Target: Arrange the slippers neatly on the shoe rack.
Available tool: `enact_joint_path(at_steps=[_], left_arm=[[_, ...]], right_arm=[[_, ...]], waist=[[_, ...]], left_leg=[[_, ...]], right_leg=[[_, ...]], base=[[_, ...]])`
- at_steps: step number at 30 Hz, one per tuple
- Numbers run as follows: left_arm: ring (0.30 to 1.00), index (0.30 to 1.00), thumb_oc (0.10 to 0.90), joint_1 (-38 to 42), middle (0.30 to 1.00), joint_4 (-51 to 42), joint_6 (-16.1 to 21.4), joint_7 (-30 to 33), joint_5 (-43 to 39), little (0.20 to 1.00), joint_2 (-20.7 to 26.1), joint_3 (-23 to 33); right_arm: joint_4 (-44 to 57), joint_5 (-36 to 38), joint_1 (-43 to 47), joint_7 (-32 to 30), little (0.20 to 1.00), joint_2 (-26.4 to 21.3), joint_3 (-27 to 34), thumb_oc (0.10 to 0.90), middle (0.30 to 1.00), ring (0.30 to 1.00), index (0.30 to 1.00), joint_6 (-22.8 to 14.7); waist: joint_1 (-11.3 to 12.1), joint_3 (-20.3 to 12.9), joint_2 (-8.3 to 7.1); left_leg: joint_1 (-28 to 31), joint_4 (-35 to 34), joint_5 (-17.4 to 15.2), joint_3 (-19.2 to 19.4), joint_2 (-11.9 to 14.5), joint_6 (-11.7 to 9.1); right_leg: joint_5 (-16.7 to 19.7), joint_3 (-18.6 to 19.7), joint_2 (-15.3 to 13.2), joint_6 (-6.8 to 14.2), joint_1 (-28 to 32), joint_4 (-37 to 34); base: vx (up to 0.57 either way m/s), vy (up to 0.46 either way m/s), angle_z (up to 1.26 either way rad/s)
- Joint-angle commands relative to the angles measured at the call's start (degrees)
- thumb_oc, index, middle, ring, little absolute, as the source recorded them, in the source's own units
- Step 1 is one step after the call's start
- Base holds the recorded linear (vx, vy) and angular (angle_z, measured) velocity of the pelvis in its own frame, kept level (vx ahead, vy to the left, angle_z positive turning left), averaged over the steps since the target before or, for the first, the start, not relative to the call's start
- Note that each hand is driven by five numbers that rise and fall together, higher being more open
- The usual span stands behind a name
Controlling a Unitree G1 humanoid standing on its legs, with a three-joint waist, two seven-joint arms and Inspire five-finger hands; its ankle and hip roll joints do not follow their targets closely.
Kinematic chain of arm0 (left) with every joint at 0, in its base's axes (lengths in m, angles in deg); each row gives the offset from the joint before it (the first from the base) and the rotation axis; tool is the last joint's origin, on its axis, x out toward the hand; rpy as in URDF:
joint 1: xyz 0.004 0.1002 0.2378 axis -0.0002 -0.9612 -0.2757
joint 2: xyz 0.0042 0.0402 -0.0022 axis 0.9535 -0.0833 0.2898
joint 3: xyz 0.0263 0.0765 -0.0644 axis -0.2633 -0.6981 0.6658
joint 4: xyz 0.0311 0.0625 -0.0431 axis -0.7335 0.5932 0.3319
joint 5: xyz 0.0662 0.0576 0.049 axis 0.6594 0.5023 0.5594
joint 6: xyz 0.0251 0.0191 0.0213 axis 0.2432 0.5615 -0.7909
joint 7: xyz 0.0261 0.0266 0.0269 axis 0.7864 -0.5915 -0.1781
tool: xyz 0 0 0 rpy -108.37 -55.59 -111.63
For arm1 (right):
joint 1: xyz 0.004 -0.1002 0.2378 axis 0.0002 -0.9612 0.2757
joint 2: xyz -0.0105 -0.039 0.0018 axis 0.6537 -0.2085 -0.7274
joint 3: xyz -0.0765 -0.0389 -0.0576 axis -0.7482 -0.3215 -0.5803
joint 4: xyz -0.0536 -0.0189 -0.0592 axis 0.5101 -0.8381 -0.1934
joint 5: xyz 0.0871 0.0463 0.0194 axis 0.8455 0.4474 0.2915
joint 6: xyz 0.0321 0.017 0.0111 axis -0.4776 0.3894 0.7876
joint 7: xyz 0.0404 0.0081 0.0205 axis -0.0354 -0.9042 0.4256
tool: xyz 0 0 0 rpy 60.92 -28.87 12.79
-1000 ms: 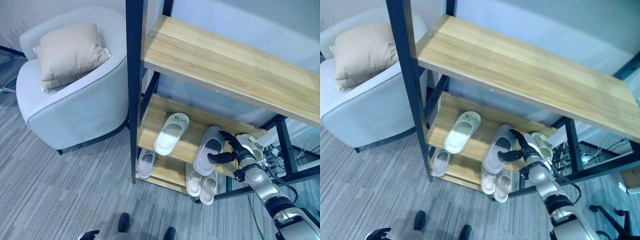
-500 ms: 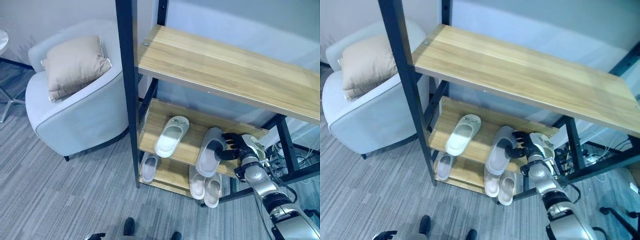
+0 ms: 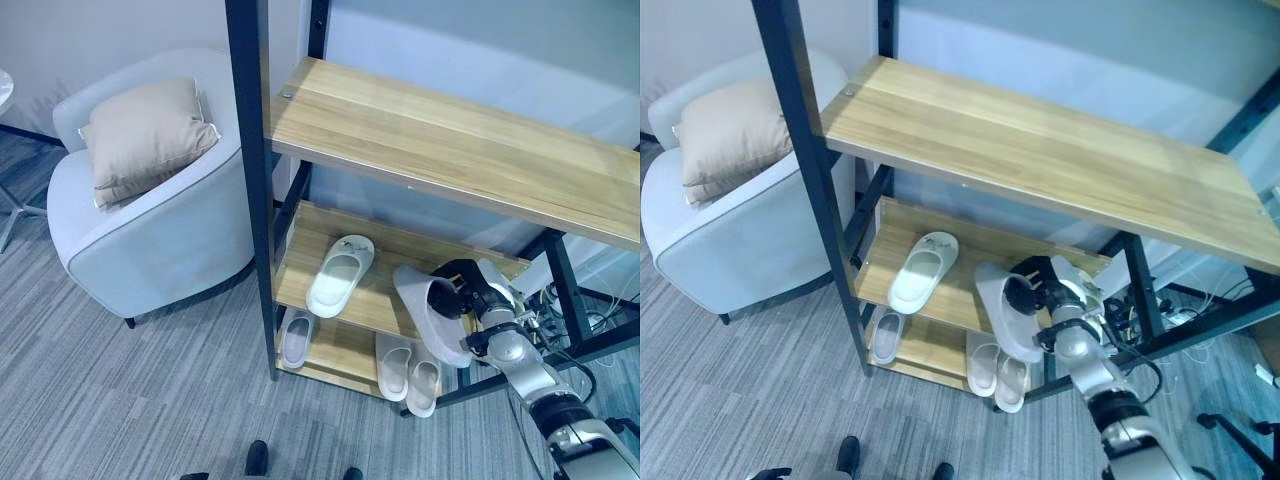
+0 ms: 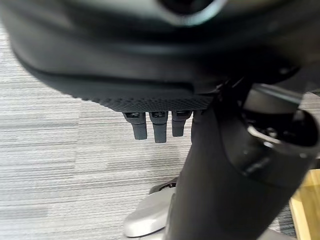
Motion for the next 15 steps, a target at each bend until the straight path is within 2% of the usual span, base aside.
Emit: enact_joint_path(at_steps=[1,4,5,6,8,9,10,11,12,13,14,15], left_arm=[[0.9,0.9,0.8,1.9,0.9,2.0,1.0,0.1,2.5,0.9,-1.6,2.5],[0.9,0.9,0.8,1.7,0.9,1.8,0.9,-0.1,3.1,0.9,-1.8,3.0],[0.9,0.9,0.8,1.8,0.9,1.4,1.0,-0.1,3.2,0.9,-2.0,3.4],[0.9,0.9,0.8,1.7,0.9,1.4,1.0,-0.1,3.2,0.9,-2.0,3.4],[0.9,0.9,0.8,1.7,0.9,1.0,1.1,0.0,2.9,0.9,-2.0,4.1],[0.9,0.9,0.8,1.9,0.9,0.5,1.0,0.3,2.6,0.9,-1.2,4.9],[0.9,0.9,0.8,1.8,0.9,0.3,0.9,0.3,2.7,0.9,-0.6,5.4],[0.9,0.9,0.8,1.9,0.9,0.2,0.9,0.3,2.7,0.9,-0.6,5.5],[0.9,0.9,0.8,1.4,0.9,0.2,1.1,0.4,2.7,0.9,0.3,6.1],[0.9,0.9,0.8,1.4,0.9,0.2,1.1,0.4,2.7,0.9,0.3,6.1],[0.9,0.9,0.8,0.8,0.9,0.6,1.1,0.3,2.8,0.9,0.8,6.6],[0.9,0.9,0.8,0.4,0.9,0.7,1.1,0.2,2.8,0.9,1.0,6.6]], right_arm=[[10.8,-5.9,0.0,-4.5,0.3,-5.0,5.9,0.4,0.3,0.3,0.3,-4.8],[16.7,-7.9,-4.5,-3.8,0.3,-3.5,7.8,0.4,0.3,0.3,0.3,-5.2],[20.5,-8.6,-7.6,-3.4,0.3,-0.9,8.1,0.4,0.3,0.3,0.3,-5.7],[20.7,-8.6,-7.7,-3.3,0.3,-0.8,8.1,0.4,0.3,0.3,0.3,-5.6],[22.9,-7.7,-10.8,-1.9,0.3,2.3,7.4,0.4,0.3,0.3,0.3,-6.3],[23.7,-7.8,-13.7,-0.1,0.3,4.1,5.8,0.4,0.3,0.3,0.3,-6.7],[24.4,-8.3,-14.9,0.6,0.3,4.6,4.9,0.4,0.3,0.3,0.3,-6.8],[24.4,-8.3,-14.8,0.6,0.3,4.6,4.9,0.4,0.3,0.3,0.3,-6.8],[25.1,-8.8,-16.7,2.2,0.3,4.7,3.0,0.4,0.3,0.3,0.3,-7.5],[25.2,-8.8,-16.6,2.2,0.3,4.7,3.0,0.4,0.3,0.3,0.3,-7.5],[25.2,-7.7,-17.6,3.1,0.3,5.0,1.6,0.4,0.3,0.3,0.3,-8.4],[25.3,-6.5,-17.8,3.5,0.3,5.3,0.9,0.4,0.3,0.3,0.3,-8.8]], waist=[[-0.7,-0.2,-0.81],[-1.1,-0.3,-0.63],[-1.9,0.0,-0.17],[-1.8,0.0,-0.22],[-2.6,0.9,0.79],[-3.1,2.1,1.63],[-3.6,3.0,2.01],[-3.6,2.9,1.97],[-4.8,4.1,2.72],[-4.8,4.0,2.72],[-5.3,4.3,2.85],[-5.3,4.4,2.84]], left_leg=[[4.3,0.2,-10.3,0.8,-0.4,1.4],[4.9,0.2,-10.7,0.9,-1.1,1.9],[5.2,0.2,-10.9,1.0,-1.6,2.4],[5.2,0.2,-10.8,1.0,-1.7,2.4],[5.7,0.2,-11.1,1.4,-2.4,3.3],[6.6,0.2,-11.3,1.4,-2.7,3.8],[7.6,0.2,-11.6,1.1,-2.5,3.9],[7.4,0.2,-11.4,1.1,-2.5,4.0],[8.8,0.2,-11.7,0.8,-2.4,4.0],[8.6,0.2,-11.6,0.9,-2.4,4.0],[9.0,0.2,-11.5,1.1,-3.1,3.9],[9.3,0.2,-11.5,1.3,-3.4,3.9]], right_leg=[[-4.8,1.7,-3.1,2.8,3.2,0.3],[-4.2,1.7,-3.6,3.2,3.6,0.5],[-3.8,1.8,-4.5,3.5,3.3,2.2],[-3.9,1.8,-4.6,3.5,3.2,2.3],[-3.4,1.6,-6.1,4.0,1.6,6.5],[-4.2,2.1,-6.6,3.5,-0.5,12.3],[-5.7,3.2,-5.7,2.8,-1.9,16.1],[-5.6,3.2,-5.7,2.8,-2.1,16.2],[-8.8,5.6,-1.5,1.4,-5.1,19.7],[-8.6,5.6,-1.5,1.3,-5.3,19.6],[-9.5,5.6,1.7,0.6,-6.1,16.7],[-9.4,4.6,2.6,0.0,-5.8,14.9]], base=[[0.01,0.114,0.05],[0.0,0.137,0.05],[-0.01,0.11,0.03],[-0.02,0.176,0.03],[-0.04,0.192,-0.05],[-0.03,0.215,-0.19],[-0.01,0.141,-0.17],[0.04,0.095,-0.05],[0.02,0.056,-0.03],[0.05,0.057,0.07],[0.04,-0.011,0.0],[0.07,-0.021,-0.05]])
